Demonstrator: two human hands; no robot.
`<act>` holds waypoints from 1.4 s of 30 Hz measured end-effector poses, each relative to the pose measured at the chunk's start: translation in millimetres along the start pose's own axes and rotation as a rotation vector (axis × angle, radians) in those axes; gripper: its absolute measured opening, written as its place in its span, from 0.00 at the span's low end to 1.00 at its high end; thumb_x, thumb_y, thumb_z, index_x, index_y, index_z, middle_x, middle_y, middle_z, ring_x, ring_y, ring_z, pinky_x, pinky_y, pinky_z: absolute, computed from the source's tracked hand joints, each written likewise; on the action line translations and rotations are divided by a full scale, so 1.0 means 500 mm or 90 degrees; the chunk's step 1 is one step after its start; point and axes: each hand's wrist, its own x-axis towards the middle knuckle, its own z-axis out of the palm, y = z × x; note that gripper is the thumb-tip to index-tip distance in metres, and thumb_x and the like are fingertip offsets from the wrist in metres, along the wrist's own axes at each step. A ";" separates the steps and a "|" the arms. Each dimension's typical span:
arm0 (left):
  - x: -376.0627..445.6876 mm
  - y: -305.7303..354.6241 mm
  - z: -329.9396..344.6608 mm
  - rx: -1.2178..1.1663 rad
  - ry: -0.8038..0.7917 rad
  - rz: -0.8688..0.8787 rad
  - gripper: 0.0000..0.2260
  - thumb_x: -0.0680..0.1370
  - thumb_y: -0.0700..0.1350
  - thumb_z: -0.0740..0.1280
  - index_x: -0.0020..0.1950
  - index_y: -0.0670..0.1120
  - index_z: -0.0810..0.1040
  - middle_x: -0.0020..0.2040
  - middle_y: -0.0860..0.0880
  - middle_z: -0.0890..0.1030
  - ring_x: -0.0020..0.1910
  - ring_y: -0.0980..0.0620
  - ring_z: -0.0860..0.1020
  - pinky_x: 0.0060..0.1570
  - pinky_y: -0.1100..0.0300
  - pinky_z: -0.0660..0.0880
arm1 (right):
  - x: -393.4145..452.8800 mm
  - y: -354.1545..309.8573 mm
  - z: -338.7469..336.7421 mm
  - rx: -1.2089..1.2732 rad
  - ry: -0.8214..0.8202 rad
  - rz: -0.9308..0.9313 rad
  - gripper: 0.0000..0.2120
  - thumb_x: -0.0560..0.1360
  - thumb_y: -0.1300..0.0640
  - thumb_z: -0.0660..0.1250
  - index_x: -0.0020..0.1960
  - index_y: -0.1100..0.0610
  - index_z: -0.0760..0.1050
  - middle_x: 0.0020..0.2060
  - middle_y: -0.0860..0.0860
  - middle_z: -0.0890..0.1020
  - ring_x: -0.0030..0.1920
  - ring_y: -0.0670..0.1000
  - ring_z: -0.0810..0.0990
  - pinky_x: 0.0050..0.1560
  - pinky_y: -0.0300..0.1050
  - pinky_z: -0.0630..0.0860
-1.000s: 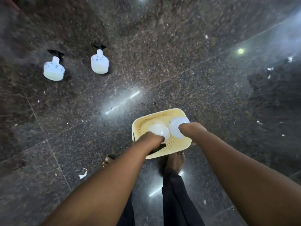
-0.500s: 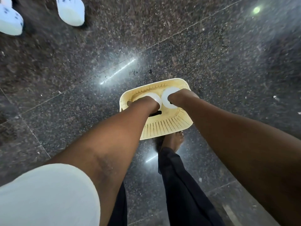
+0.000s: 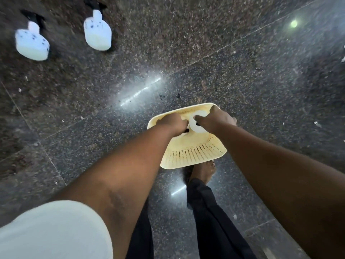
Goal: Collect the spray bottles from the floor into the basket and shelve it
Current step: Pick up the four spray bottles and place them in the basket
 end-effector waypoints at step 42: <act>0.209 -0.801 -0.780 0.226 0.277 -0.029 0.31 0.78 0.58 0.54 0.78 0.48 0.50 0.80 0.41 0.50 0.77 0.37 0.52 0.74 0.41 0.51 | 0.205 -0.936 -0.004 -0.287 0.084 -0.257 0.38 0.70 0.31 0.58 0.74 0.38 0.46 0.78 0.52 0.50 0.72 0.65 0.61 0.68 0.62 0.62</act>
